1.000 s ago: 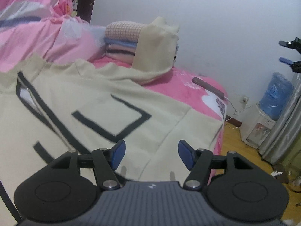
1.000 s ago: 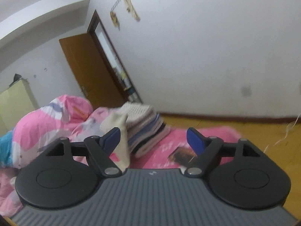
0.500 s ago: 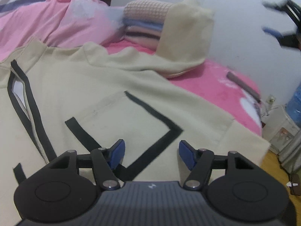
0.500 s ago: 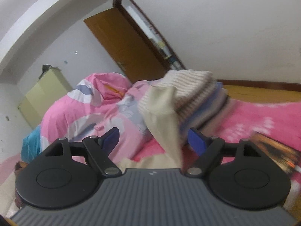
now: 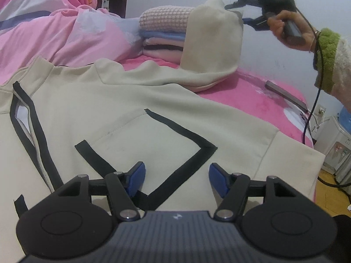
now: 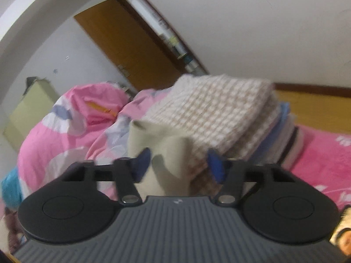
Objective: Fold clothes
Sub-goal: 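Grasp the hoodie sleeve cuff with the right gripper and lift it, then carry the held sleeve across the hoodie body with the right gripper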
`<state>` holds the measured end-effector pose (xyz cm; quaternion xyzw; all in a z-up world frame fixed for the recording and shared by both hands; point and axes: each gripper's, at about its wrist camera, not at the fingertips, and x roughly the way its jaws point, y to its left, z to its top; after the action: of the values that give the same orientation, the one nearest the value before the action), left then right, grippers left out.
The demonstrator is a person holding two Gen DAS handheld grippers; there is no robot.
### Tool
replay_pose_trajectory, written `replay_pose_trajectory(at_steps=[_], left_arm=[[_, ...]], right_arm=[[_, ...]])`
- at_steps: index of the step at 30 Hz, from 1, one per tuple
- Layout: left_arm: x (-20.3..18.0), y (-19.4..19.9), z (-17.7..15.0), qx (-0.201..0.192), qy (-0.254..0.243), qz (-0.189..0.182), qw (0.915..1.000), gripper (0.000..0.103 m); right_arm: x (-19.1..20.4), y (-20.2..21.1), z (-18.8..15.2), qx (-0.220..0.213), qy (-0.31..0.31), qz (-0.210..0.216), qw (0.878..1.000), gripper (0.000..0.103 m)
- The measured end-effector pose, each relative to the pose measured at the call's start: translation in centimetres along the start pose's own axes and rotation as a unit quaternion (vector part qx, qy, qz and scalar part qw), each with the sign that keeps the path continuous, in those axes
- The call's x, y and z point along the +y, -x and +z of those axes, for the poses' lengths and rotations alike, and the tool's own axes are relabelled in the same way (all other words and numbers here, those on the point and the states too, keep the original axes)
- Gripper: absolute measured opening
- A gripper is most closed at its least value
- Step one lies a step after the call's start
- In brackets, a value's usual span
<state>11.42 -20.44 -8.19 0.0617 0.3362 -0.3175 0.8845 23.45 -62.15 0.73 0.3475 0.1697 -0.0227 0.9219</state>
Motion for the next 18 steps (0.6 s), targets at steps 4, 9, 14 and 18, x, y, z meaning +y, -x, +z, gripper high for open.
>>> replay_pose_trajectory(at_steps=[4, 9, 14, 18], left_arm=[[0.3, 0.1, 0.1, -0.001, 0.018, -0.005, 0.9998, 0.067], [1.4, 0.7, 0.2, -0.011, 0.066, -0.020, 0.9976, 0.064], [3.7, 4.1, 0.1, -0.044, 0.128, -0.033, 0.9902, 0.063], [6.3, 8.9, -0.9, -0.086, 0.157, -0.026, 0.9836, 0.063]], right_arm=[[3.0, 1.0, -0.3, -0.013, 0.062, -0.016, 0.998, 0.007], [9.8, 4.1, 0.0, -0.034, 0.121, 0.010, 0.992, 0.006], [18.8, 7.4, -0.3, -0.052, 0.179, 0.067, 0.980, 0.006], [26.4, 8.7, -2.2, -0.046, 0.217, 0.119, 0.968, 0.006]])
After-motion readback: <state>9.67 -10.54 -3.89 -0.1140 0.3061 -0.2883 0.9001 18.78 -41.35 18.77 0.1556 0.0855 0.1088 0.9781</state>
